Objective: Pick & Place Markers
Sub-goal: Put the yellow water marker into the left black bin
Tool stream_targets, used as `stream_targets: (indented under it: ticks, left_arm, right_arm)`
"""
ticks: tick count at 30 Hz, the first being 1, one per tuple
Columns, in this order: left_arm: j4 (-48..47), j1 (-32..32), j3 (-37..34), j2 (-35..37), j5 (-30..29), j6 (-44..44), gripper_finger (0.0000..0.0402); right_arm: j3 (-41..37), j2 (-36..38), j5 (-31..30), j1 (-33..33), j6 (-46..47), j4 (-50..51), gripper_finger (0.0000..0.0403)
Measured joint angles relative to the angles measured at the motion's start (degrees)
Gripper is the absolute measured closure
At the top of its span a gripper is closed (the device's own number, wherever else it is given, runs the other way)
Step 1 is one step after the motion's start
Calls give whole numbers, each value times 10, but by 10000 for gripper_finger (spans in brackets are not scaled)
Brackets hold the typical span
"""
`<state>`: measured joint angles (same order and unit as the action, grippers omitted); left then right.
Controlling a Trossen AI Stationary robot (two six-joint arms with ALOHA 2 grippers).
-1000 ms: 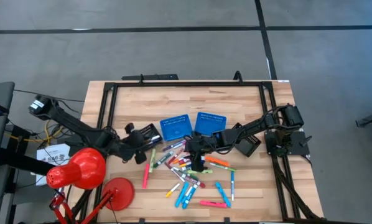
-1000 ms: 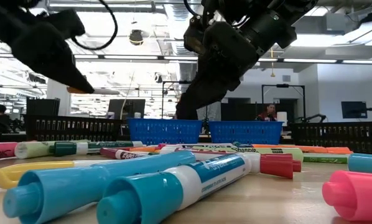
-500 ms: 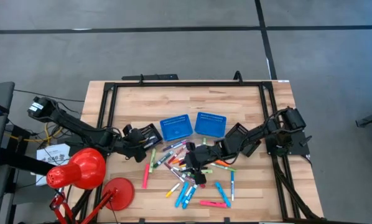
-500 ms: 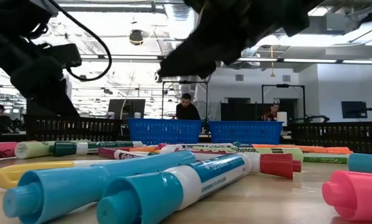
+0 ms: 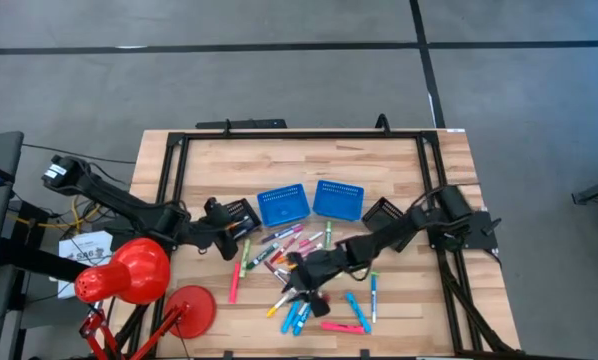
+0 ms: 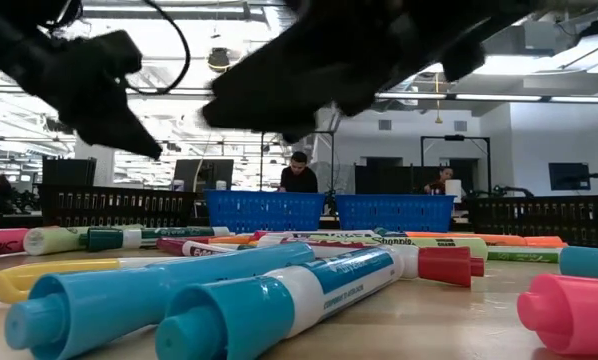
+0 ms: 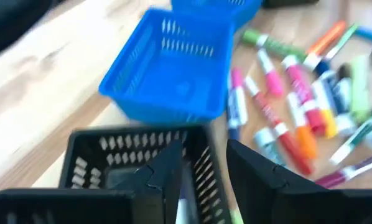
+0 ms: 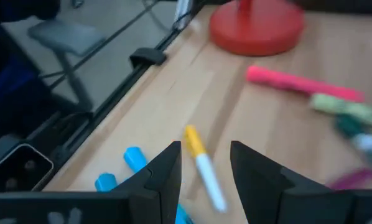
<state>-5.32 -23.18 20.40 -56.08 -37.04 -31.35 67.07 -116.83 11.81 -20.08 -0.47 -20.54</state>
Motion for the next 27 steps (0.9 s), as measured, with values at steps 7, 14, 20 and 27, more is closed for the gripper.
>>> stream_targets:
  ticks: [7,14,20,27]
  left_arm:
    - [21,-10,1,26,1,25,281]
    - [27,-12,1,20,2,26,280]
    - [28,-12,1,18,2,30,280]
    - [28,-12,1,18,2,30,280]
  right_arm:
    - [126,-90,59,11,-8,168,276]
    - [179,-146,103,20,-19,194,294]
    - [181,-153,111,24,-69,201,309]
    - [181,-153,102,23,-135,205,342]
